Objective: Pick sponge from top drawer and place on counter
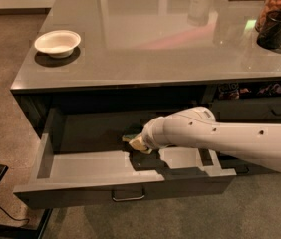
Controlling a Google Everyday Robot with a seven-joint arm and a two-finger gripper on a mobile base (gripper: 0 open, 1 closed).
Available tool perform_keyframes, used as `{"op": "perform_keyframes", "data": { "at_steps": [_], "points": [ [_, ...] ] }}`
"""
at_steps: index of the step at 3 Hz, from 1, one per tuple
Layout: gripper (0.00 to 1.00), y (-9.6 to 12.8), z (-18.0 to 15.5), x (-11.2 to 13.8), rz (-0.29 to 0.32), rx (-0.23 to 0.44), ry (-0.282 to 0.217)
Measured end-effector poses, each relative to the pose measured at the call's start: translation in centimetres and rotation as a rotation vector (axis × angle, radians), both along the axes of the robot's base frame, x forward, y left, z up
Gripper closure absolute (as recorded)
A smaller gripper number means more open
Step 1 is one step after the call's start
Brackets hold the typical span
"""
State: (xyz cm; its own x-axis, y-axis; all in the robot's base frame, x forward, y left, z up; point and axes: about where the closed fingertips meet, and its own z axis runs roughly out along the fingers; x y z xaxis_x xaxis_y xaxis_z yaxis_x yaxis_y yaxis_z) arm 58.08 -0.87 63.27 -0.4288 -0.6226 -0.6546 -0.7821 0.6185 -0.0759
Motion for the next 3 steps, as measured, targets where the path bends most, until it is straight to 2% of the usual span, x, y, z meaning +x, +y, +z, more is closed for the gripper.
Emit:
{"op": "perform_keyframes", "data": {
  "at_steps": [1,2,3],
  "points": [
    [1.0,0.6,0.9,-0.5,0.052,-0.019,0.003],
    [1.0,2.7,5.3,-0.7,0.164,-0.046,-0.012],
    [1.0,5.1,11.5,-0.3,0.278,-0.103,-0.036]
  ]
}}
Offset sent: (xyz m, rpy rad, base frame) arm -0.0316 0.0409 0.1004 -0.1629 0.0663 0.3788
